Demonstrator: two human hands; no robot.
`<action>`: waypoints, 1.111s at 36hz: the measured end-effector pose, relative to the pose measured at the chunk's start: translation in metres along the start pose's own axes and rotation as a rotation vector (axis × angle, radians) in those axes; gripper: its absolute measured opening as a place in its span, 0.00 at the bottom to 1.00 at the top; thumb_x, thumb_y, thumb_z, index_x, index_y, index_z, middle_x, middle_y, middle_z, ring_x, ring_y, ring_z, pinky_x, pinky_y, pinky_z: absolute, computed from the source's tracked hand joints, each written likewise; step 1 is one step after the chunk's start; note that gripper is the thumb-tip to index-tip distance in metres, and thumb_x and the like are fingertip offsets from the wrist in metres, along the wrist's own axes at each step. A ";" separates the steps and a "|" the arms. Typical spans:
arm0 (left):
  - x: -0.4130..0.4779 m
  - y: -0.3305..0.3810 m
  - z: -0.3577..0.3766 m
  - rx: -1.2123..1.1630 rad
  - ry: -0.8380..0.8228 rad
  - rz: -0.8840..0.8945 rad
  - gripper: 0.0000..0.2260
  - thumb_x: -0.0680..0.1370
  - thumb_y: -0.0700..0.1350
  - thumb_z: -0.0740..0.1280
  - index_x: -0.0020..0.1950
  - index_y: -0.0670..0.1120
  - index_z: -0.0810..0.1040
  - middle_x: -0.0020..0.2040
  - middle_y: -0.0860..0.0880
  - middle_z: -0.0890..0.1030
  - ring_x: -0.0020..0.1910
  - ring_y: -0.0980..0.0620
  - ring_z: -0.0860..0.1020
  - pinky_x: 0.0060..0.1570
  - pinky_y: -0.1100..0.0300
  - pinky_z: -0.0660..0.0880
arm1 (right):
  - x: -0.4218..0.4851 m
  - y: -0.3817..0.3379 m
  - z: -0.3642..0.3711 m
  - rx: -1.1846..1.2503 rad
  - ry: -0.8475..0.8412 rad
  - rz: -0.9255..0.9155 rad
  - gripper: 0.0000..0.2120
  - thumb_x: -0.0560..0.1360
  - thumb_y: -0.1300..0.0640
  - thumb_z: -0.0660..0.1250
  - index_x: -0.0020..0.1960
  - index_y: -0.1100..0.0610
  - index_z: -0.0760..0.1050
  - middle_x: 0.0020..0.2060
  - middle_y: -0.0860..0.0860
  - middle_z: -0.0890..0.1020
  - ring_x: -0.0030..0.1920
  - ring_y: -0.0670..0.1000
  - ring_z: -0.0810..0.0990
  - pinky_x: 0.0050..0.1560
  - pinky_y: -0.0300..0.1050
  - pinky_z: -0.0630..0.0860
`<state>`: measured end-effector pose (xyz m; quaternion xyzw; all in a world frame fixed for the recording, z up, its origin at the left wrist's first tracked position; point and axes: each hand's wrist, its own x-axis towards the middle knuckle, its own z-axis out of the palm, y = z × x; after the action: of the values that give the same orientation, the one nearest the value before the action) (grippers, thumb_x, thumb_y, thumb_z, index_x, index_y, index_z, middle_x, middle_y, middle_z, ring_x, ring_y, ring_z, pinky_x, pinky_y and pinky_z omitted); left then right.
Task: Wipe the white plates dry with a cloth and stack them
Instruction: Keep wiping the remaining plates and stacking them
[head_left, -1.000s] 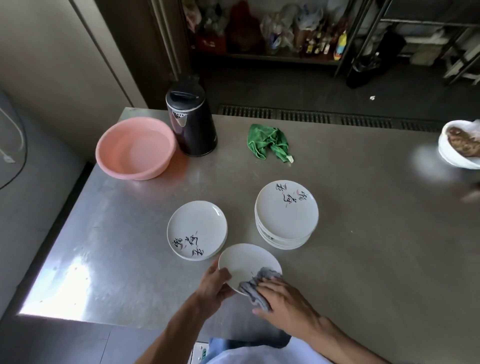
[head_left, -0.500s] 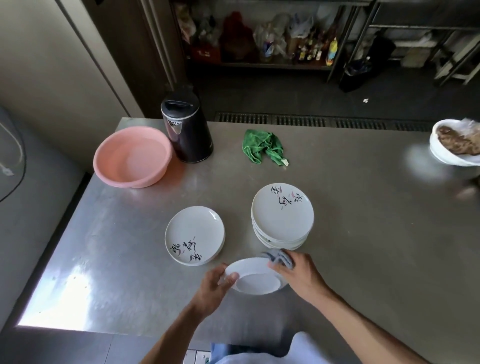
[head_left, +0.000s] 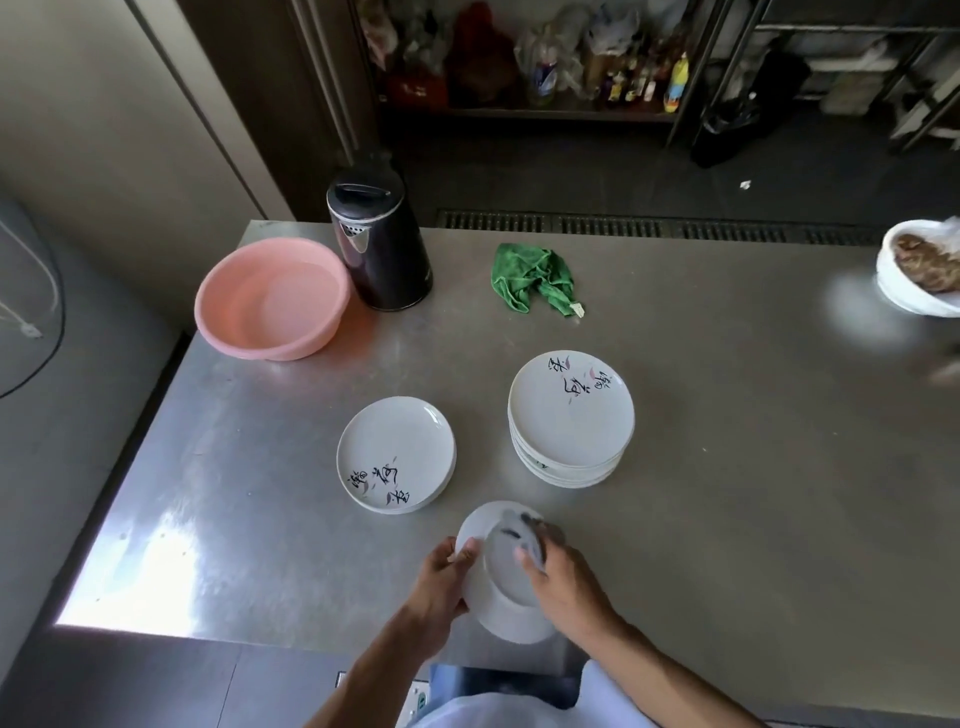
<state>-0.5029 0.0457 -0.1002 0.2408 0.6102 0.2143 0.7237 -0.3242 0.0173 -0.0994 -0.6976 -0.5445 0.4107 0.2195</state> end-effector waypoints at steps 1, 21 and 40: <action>0.000 0.002 0.003 -0.010 -0.006 -0.007 0.12 0.83 0.51 0.66 0.60 0.44 0.78 0.49 0.45 0.86 0.49 0.47 0.84 0.42 0.54 0.81 | -0.001 -0.001 0.005 -0.056 -0.045 -0.104 0.20 0.82 0.52 0.62 0.74 0.53 0.69 0.67 0.44 0.74 0.68 0.44 0.70 0.70 0.36 0.63; 0.007 0.013 0.015 -0.032 0.012 -0.053 0.14 0.86 0.49 0.61 0.64 0.40 0.75 0.56 0.38 0.82 0.53 0.43 0.80 0.51 0.52 0.78 | 0.004 0.003 0.010 -0.406 -0.185 -0.204 0.28 0.85 0.48 0.51 0.81 0.56 0.49 0.80 0.49 0.50 0.81 0.51 0.48 0.78 0.39 0.39; -0.003 0.018 0.003 0.059 -0.069 0.041 0.12 0.84 0.52 0.66 0.64 0.49 0.80 0.57 0.42 0.85 0.56 0.42 0.84 0.48 0.52 0.82 | 0.023 -0.015 0.017 -0.307 -0.103 -0.241 0.25 0.85 0.47 0.50 0.80 0.50 0.56 0.79 0.49 0.60 0.79 0.49 0.54 0.78 0.40 0.42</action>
<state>-0.5007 0.0574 -0.0865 0.2819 0.5860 0.2026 0.7322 -0.3456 0.0410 -0.1052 -0.6309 -0.6906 0.3287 0.1301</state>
